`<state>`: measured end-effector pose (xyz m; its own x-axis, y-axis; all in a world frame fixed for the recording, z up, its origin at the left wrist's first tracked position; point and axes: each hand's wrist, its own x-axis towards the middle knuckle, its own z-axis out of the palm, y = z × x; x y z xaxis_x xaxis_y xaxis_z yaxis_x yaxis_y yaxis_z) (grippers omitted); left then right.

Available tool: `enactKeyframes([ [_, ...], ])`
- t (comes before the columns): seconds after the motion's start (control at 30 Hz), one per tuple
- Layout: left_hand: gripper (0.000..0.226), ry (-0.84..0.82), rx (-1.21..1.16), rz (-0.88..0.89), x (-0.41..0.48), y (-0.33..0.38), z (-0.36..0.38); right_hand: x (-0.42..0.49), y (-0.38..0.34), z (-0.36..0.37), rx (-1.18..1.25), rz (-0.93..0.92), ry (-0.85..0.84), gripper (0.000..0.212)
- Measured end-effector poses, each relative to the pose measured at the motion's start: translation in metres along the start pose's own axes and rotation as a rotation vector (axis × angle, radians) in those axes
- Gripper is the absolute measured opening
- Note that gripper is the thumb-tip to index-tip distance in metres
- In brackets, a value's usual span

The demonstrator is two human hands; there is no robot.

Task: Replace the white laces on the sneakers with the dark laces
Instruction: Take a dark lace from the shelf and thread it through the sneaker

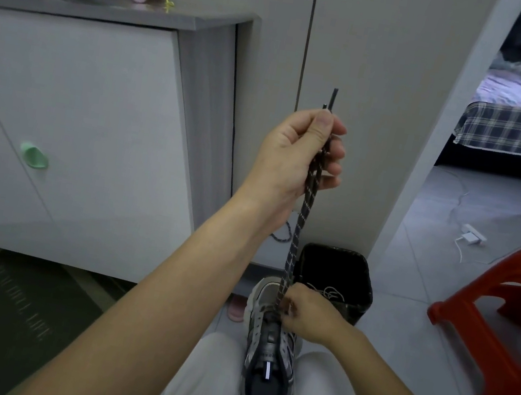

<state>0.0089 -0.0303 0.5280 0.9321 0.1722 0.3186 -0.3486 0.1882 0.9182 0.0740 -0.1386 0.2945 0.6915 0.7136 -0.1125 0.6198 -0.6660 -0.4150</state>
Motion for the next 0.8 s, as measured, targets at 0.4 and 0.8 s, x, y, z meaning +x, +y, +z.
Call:
enactKeyframes([
  [0.4,0.025,0.043,-0.005,0.006,0.003,0.000,-0.003,-0.011,-0.019,0.019,-0.172,0.056,0.126,0.022],
  [0.8,0.024,0.091,0.037,-0.034,0.004,-0.007,-0.007,-0.015,-0.032,0.014,-0.404,-0.139,0.389,0.055],
])
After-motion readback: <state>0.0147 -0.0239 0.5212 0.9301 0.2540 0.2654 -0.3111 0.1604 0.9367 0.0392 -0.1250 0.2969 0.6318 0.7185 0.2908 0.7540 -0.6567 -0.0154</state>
